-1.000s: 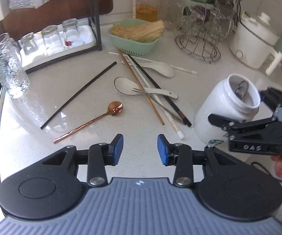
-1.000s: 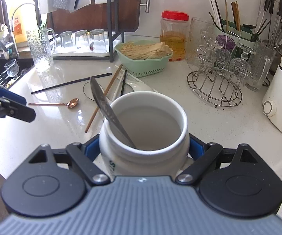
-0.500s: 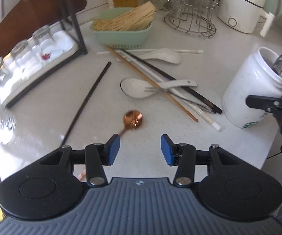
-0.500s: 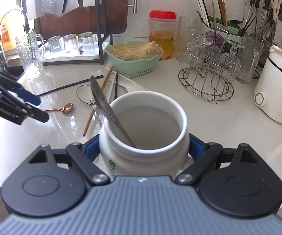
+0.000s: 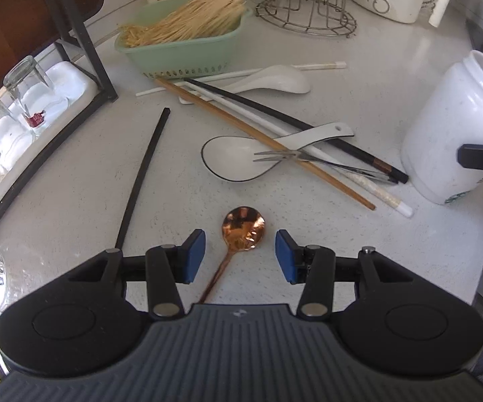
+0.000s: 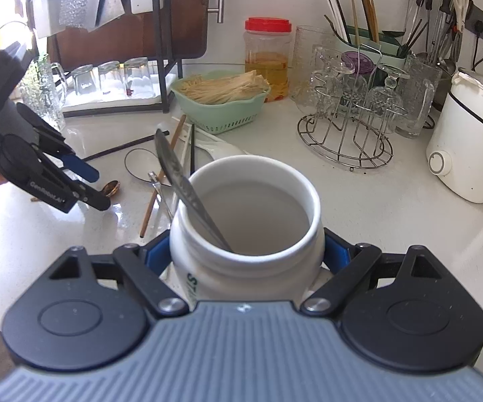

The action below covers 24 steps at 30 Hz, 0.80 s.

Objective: Organize utensils
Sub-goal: 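Grasp the copper spoon by its bowl with the left gripper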

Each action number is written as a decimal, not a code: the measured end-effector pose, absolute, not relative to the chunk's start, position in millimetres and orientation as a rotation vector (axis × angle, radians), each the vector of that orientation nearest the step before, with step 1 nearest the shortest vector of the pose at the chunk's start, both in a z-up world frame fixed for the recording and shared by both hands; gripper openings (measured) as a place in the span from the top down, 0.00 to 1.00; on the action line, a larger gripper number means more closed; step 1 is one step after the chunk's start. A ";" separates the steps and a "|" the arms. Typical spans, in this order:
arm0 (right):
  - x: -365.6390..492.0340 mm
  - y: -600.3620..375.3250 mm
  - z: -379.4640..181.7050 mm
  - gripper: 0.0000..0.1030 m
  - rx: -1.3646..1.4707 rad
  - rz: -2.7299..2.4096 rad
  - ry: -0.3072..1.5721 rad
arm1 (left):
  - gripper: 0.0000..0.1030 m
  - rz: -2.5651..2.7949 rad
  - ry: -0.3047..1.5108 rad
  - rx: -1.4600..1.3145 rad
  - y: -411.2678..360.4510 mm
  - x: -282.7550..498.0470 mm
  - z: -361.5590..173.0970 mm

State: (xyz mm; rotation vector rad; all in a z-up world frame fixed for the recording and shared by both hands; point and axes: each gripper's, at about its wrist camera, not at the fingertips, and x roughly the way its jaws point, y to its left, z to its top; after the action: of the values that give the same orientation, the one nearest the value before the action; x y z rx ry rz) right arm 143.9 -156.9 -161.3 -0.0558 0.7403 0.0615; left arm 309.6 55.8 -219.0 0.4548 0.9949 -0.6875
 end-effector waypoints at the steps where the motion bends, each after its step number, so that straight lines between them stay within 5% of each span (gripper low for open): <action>1: 143.7 -157.0 -161.5 0.11 -0.055 0.061 0.739 | 0.49 -0.690 0.997 0.451 55.1 311.3 -219.6; 8: 143.4 -158.2 -161.7 0.11 -0.057 0.064 0.734 | 0.55 -0.721 0.992 0.453 45.3 316.9 -220.9; 10: 143.2 -158.1 -161.8 0.11 -0.056 0.063 0.734 | 0.67 -0.727 0.999 0.439 44.9 317.3 -220.5; 24: 142.3 -159.0 -161.6 0.11 -0.060 0.077 0.728 | 0.68 -0.629 0.974 0.355 47.2 287.6 -199.0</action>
State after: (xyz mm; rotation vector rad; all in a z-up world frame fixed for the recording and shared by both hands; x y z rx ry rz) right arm 142.3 -159.0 -161.6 -0.0596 0.7278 0.0774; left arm 287.6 47.2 -199.0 0.3553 0.9741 -0.6291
